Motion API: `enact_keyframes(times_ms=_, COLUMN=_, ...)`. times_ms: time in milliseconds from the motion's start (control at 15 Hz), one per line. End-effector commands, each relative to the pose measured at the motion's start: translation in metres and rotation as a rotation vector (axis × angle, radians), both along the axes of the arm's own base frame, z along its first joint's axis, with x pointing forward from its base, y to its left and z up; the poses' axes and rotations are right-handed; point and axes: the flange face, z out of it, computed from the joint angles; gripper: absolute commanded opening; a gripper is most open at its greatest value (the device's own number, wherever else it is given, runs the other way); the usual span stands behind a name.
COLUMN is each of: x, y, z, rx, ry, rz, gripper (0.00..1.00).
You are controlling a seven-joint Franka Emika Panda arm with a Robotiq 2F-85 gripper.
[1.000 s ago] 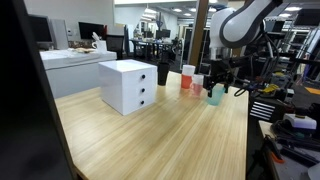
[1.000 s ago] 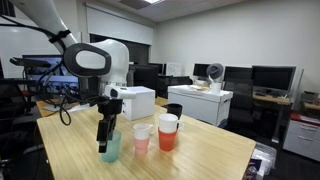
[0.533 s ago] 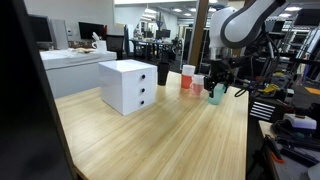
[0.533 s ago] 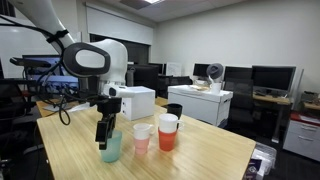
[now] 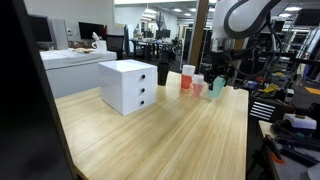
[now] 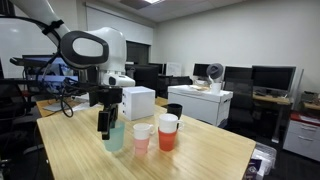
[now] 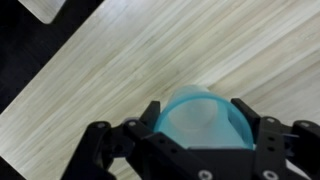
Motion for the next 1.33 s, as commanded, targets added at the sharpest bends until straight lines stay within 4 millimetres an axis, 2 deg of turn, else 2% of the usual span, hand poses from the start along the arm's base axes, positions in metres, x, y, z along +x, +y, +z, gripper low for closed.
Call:
enact_keyframes(times_ms=0, x=-0.007, y=0.001, z=0.031, rx=0.004, ry=-0.013, rz=-0.019, gripper=0.49)
enact_keyframes(times_ms=267, x=-0.005, y=-0.003, z=0.061, rx=0.011, ry=-0.018, rz=-0.016, gripper=0.49)
enact_keyframes(times_ms=467, x=0.004, y=-0.009, z=0.081, rx=0.0, ry=-0.04, rz=0.002, gripper=0.49)
enact_keyframes(times_ms=1000, x=0.037, y=-0.024, z=0.113, rx=0.03, ry=-0.071, rz=0.089, gripper=0.49)
enact_keyframes(times_ms=1267, x=0.063, y=-0.028, z=0.128, rx=0.015, ry=-0.091, rz=0.151, gripper=0.49)
